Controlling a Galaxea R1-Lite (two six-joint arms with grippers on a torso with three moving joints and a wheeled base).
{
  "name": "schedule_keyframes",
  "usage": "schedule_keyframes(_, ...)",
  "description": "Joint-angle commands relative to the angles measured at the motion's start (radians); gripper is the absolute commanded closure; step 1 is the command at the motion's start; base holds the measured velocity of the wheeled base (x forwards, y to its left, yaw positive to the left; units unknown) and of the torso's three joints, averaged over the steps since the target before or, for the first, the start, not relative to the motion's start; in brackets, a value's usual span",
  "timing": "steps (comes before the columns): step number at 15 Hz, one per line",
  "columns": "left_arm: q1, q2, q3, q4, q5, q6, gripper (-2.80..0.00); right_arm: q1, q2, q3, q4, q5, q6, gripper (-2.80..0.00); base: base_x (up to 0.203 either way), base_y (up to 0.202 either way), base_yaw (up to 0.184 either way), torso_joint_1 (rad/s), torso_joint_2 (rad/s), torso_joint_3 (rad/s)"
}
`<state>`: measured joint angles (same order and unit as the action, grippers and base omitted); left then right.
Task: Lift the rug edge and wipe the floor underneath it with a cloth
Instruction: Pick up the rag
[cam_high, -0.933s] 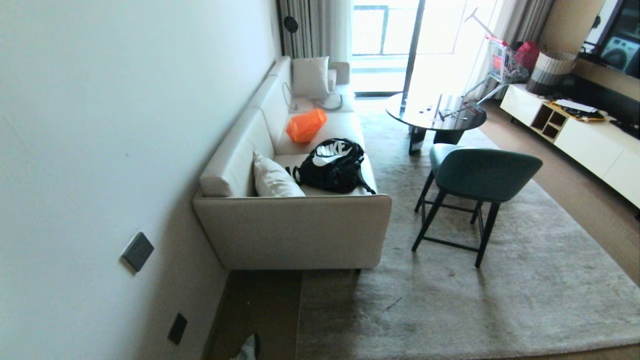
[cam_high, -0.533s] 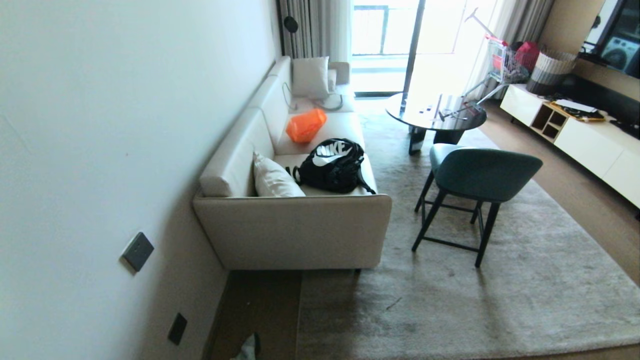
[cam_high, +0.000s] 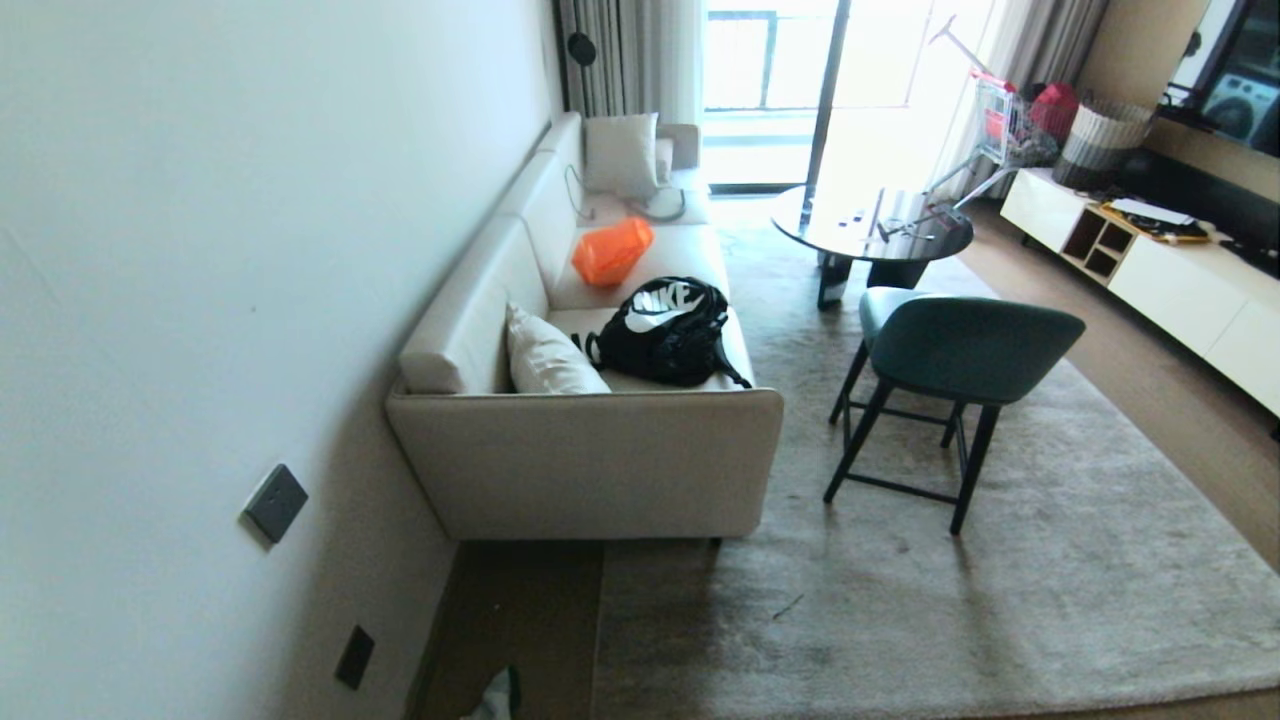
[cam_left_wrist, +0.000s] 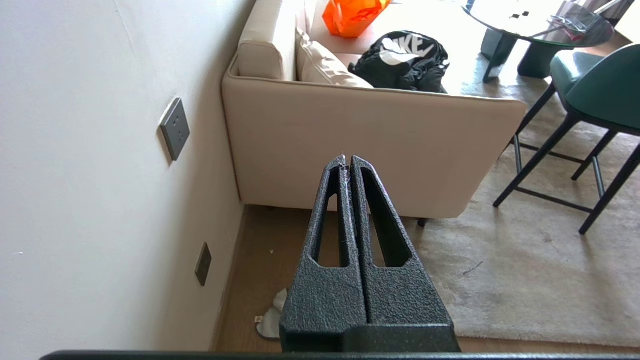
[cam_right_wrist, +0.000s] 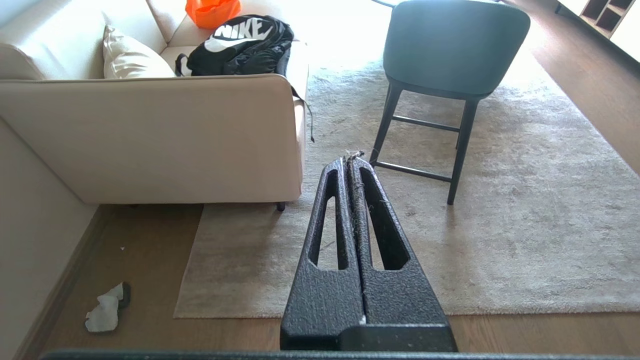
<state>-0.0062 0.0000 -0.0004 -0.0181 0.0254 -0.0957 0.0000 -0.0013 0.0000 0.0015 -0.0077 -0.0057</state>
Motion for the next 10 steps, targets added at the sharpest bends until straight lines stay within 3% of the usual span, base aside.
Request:
schedule_keyframes(1,0.0,0.0,-0.001,0.0,0.001,-0.001,0.0,0.0,0.001,0.0,0.0,0.0,0.0,0.0,0.0,0.0,0.0,0.0,0.0,0.0)
schedule_keyframes(10,0.0,0.0,-0.001,0.0,0.001,-0.001,0.0,0.0,0.001,0.0,-0.001,0.0,0.001,0.0,0.0,0.0,0.0,0.0,0.0,0.0)
